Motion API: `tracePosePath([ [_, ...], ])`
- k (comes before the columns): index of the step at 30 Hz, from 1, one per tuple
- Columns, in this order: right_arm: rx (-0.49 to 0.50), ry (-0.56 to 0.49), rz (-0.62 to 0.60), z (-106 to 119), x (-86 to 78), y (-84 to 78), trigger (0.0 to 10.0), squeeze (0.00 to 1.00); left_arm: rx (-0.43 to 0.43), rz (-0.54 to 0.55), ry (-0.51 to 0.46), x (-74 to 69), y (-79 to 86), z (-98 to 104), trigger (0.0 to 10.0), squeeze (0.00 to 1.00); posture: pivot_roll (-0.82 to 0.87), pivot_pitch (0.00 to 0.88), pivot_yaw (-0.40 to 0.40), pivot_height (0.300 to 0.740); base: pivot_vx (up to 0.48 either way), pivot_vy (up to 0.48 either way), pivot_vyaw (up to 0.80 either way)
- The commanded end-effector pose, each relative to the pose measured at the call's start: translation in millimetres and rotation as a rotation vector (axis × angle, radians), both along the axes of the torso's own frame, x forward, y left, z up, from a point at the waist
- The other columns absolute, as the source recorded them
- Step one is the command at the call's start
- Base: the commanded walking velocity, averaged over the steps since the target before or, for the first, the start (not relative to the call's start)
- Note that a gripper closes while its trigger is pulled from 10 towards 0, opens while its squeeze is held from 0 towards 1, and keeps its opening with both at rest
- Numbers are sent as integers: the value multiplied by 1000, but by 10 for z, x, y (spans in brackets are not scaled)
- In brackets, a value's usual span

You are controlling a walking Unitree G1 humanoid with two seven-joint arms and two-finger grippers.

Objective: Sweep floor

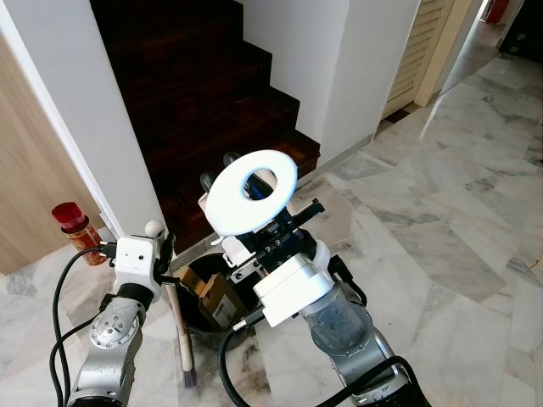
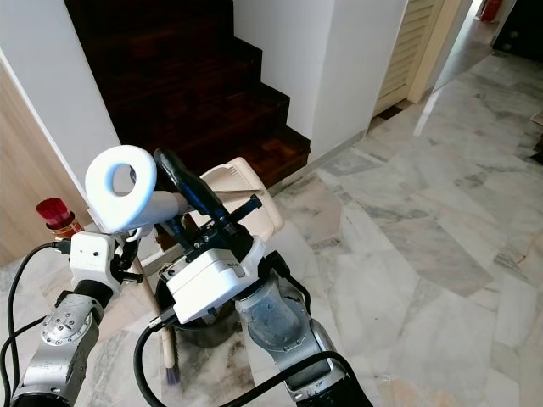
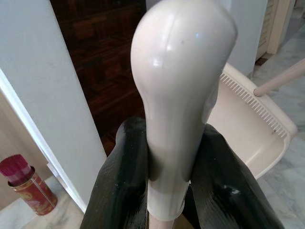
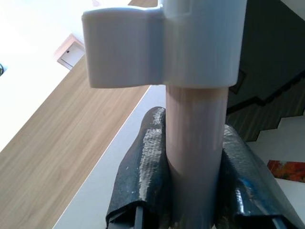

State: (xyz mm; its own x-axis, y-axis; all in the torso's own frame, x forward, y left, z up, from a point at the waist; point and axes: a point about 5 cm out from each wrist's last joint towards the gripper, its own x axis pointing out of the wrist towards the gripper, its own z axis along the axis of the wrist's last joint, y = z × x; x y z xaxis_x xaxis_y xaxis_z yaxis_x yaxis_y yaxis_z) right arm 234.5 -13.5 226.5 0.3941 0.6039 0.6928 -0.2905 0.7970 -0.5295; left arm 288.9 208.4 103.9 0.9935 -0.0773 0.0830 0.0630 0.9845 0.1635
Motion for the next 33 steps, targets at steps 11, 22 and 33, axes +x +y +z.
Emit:
tracePosePath([
  [11, 6, -124, 11, 138, -100, 6, 10000, 0, 24, -20, -40, 16, -30, 69, 10000, 0, 61, 61, -21, 740, 0, 0, 0],
  [22, 15, -54, -4, 94, -39, -6, 10000, 0, 23, -22, -38, 18, -44, 65, 10000, 0, 57, 62, -21, 740, 0, 0, 0],
  [33, 421, 433, -310, 24, 732, -731, 10000, 0, 21, -27, -34, 20, -51, 61, 10000, 0, 59, 64, -19, 740, 0, 0, 0],
])
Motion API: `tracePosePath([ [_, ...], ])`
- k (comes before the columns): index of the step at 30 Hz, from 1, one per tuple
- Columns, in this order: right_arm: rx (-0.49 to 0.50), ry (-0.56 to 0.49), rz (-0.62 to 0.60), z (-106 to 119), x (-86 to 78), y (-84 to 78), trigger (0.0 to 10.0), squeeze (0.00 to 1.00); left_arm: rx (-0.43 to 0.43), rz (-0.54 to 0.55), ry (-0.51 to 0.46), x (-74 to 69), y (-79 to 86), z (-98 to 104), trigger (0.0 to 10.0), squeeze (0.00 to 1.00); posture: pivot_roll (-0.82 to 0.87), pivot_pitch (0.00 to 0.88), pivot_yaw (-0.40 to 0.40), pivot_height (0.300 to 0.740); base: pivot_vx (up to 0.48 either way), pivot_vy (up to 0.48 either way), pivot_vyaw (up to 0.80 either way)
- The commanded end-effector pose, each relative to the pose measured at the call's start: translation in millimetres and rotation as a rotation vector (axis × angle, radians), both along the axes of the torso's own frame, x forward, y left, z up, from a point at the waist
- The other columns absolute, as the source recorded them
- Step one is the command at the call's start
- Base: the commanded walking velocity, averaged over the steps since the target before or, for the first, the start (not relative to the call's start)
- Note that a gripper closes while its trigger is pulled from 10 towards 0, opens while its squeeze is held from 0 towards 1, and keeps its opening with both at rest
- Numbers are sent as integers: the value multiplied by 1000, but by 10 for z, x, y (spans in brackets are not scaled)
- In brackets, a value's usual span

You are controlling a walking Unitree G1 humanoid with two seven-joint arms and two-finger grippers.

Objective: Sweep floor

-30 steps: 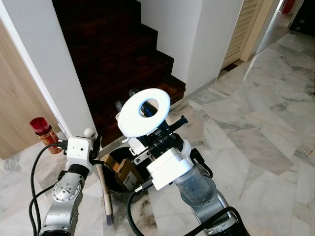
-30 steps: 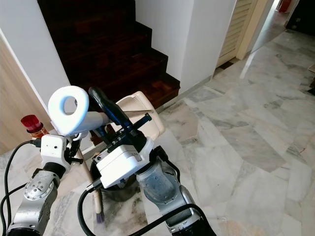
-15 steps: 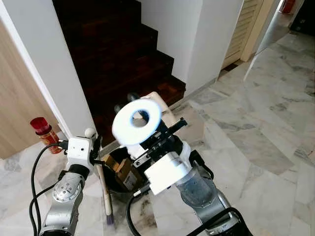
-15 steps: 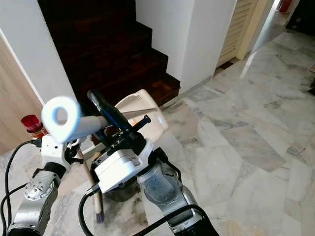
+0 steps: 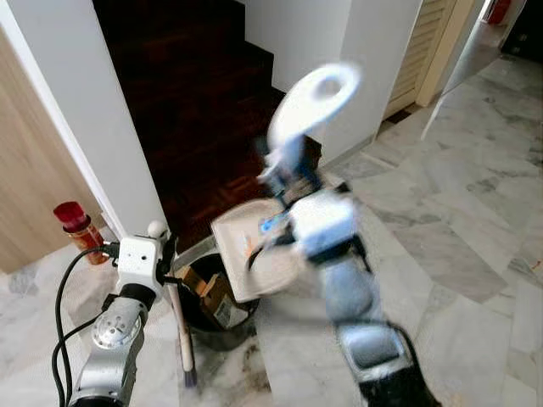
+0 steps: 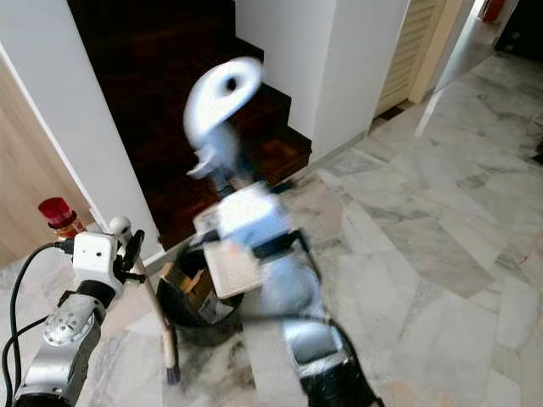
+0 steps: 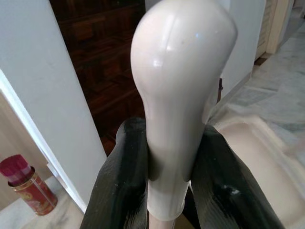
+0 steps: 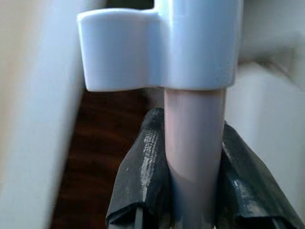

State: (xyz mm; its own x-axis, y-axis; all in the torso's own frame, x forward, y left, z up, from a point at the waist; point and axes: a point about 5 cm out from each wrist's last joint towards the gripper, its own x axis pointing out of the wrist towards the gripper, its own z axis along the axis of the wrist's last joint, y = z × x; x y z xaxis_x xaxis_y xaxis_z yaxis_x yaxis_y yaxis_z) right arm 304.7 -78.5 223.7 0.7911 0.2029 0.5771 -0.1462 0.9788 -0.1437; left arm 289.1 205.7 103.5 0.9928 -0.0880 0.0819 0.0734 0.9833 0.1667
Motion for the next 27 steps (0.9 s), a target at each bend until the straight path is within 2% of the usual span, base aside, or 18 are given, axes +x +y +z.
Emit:
tracePosePath([
  [1, 153, 42, -32, 44, 72, -160, 10000, 0, 17, -17, -35, 17, -23, 64, 10000, 0, 59, 64, -19, 740, 0, 0, 0],
  [2, 197, 69, -55, 32, 116, -244, 10000, 0, 17, -17, -34, 17, -22, 64, 10000, 0, 60, 65, -18, 740, 0, 0, 0],
  [3, 197, 69, -55, 32, 116, -244, 10000, 0, 17, -17, -34, 17, -22, 64, 10000, 0, 60, 65, -18, 740, 0, 0, 0],
  [4, 276, 118, -121, 1, 200, -445, 10000, 0, 18, -19, -33, 16, -22, 63, 10000, 0, 60, 62, -15, 740, 0, 0, 0],
  [9, 325, 182, -229, -90, 291, -752, 10000, 0, 15, -25, -31, 21, -34, 61, 10000, 0, 59, 60, -12, 740, 0, 0, 0],
  [12, 314, 205, -303, -173, 309, -972, 10000, 0, 13, -31, -30, 23, -45, 59, 10000, 0, 58, 59, -9, 740, 0, 0, 0],
  [14, 309, 216, -320, -201, 316, -1036, 10000, 0, 12, -34, -30, 25, -50, 59, 10000, 0, 58, 59, -9, 740, 0, 0, 0],
  [17, 283, 223, -372, -251, 305, -1222, 10000, 0, 9, -39, -30, 28, -55, 60, 10000, 0, 59, 52, -5, 740, 0, 0, 0],
  [18, 283, 223, -372, -251, 305, -1222, 10000, 0, 9, -39, -30, 28, -55, 60, 10000, 0, 59, 52, -5, 740, 0, 0, 0],
  [20, 277, 230, -413, -295, 286, -1355, 10000, 0, 3, -48, -28, 30, -64, 55, 10000, 0, 53, 41, 0, 740, 0, 0, 0],
  [22, 281, 247, -417, -342, 279, -1395, 10000, 0, -4, -52, -26, 33, -81, 47, 10000, 0, 50, 38, 0, 740, 0, 0, 0],
  [27, 265, 308, -426, -533, 251, -1415, 10000, 0, -31, -49, -23, 39, -113, 24, 10000, 0, 51, 22, 1, 740, 0, 0, 0],
])
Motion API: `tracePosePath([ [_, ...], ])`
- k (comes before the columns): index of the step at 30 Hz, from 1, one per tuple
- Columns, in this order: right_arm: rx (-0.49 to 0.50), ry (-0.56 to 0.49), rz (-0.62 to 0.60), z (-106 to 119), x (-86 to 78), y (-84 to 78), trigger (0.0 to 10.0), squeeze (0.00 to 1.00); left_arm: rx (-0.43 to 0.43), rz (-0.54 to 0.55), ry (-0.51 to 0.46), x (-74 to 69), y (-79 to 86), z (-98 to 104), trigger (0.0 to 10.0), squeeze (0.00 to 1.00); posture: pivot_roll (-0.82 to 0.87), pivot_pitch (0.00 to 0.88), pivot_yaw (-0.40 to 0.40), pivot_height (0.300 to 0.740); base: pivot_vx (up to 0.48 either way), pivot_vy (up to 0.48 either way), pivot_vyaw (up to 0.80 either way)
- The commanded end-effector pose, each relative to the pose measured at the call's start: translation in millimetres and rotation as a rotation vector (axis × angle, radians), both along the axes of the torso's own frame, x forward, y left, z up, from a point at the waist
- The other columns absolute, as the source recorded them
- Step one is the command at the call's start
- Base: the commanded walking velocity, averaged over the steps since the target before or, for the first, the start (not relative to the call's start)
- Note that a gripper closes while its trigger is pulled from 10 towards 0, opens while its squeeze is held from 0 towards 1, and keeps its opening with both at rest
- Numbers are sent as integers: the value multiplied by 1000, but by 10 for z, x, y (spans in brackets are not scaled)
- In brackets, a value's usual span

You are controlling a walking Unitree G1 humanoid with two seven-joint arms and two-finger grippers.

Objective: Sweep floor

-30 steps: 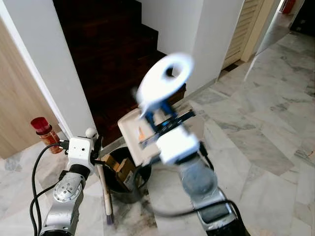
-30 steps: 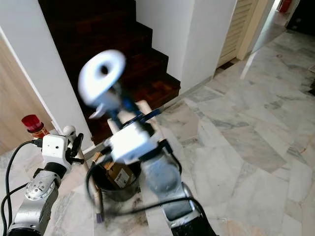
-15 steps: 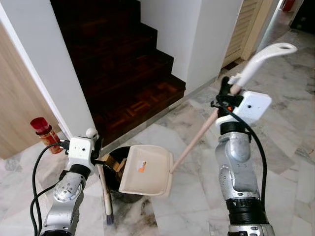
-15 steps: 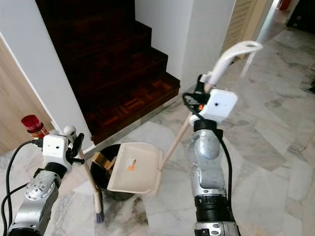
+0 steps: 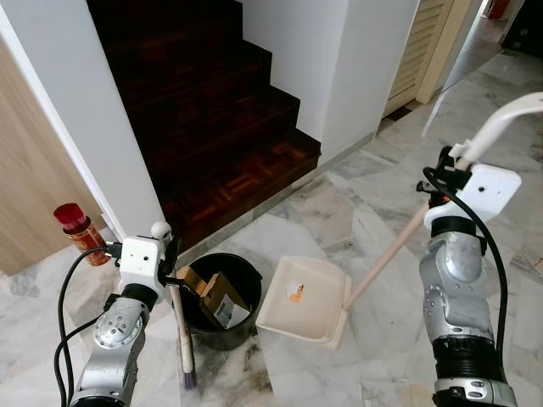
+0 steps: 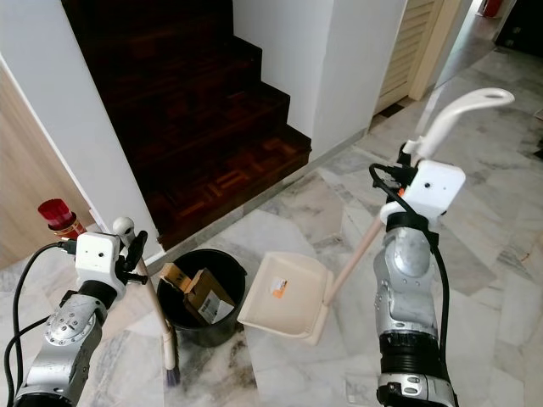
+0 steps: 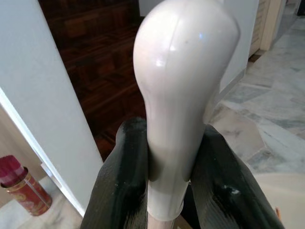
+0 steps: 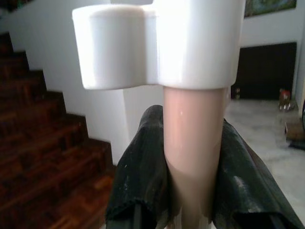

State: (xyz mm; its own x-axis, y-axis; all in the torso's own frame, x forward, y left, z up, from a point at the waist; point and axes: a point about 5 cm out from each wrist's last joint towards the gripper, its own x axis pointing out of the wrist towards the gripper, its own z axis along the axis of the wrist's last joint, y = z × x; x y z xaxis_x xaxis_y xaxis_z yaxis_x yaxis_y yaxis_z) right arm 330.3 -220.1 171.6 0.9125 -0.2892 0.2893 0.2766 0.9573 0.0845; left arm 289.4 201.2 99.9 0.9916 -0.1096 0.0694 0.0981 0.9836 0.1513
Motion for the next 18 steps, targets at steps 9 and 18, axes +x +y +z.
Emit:
tracePosePath([
  [9, 47, -2, 12, -105, 1, 47, 10000, 0, -43, -24, -30, 17, -94, 31, 10000, 0, 53, 34, -1, 740, 0, 62, 0],
  [18, 30, 15, 17, -172, 24, 39, 10000, 0, -46, -20, -28, 13, -98, 25, 10000, 0, 53, 49, 1, 740, 0, 276, 0],
])
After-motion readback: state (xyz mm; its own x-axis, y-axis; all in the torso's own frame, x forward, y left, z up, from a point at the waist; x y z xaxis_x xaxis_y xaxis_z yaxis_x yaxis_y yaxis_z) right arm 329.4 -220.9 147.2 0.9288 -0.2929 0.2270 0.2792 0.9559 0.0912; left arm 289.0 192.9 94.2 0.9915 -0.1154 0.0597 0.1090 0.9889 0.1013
